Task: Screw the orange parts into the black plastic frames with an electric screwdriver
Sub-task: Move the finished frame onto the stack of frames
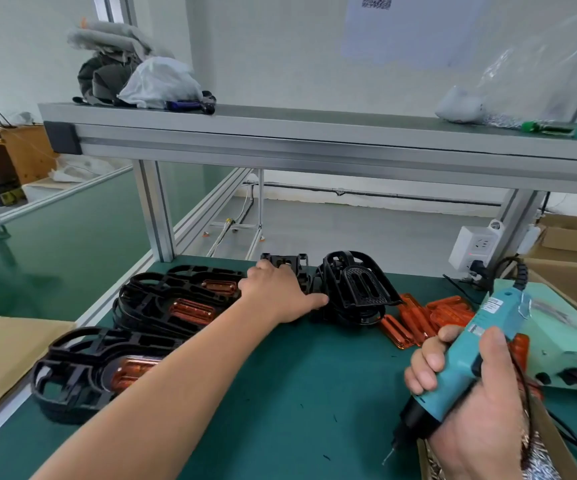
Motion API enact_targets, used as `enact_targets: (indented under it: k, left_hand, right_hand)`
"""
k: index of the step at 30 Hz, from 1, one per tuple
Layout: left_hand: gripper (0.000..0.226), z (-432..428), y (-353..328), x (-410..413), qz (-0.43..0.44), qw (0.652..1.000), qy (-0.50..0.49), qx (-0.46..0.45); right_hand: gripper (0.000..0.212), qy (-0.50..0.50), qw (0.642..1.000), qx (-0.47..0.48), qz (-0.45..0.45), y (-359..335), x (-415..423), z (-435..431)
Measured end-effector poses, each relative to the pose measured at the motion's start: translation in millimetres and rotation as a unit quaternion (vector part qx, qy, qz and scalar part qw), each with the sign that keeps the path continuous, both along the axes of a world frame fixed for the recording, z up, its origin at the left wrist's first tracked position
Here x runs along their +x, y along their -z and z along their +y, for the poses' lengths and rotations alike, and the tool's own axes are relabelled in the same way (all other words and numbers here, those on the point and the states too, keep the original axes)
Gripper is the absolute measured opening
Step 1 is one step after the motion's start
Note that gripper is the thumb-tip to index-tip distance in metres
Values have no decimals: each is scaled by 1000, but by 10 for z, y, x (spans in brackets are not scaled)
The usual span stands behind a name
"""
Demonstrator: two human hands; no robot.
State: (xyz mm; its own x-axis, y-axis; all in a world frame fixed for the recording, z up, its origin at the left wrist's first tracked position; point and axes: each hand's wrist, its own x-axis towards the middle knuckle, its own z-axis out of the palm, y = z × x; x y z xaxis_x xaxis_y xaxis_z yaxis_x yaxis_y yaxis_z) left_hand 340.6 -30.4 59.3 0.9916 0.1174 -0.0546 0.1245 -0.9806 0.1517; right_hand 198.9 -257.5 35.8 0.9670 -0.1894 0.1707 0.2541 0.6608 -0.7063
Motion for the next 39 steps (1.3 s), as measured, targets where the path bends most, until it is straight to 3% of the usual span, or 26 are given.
enact_targets:
  k: [12,14,19,23,27,30,34,39]
  left_hand:
    - [41,39,114,-93,-9,990,-34,-135]
    - [41,70,118,-110,-19,983,-46,-176]
    - [76,149,151,-286,-75,945,-76,-310]
    - [68,139,144,-621,-141,917,-47,-370]
    - [49,110,207,-1174,-170,911,22,-376]
    - [46,113,292,-1612,-152,916,131,-347]
    - [53,180,364,-1948,-68,932,243,-260]
    - [53,228,377,-2047,26,929,303,-209]
  right_hand:
    - [51,-22,999,27,12,-28,-27,-34]
    - [57,-25,999,26,7,-37,-31,-38]
    - [55,-14,999,29,0,-46,-30,-62]
    - [43,4,999,33,4,-28,-11,-110]
    - [44,10,999,50,3,-76,24,-202]
    - [45,32,997,65,-7,-109,59,-325]
    - [44,91,992,89,-22,-145,109,-508]
    - [43,149,982,114,-21,-132,152,-726]
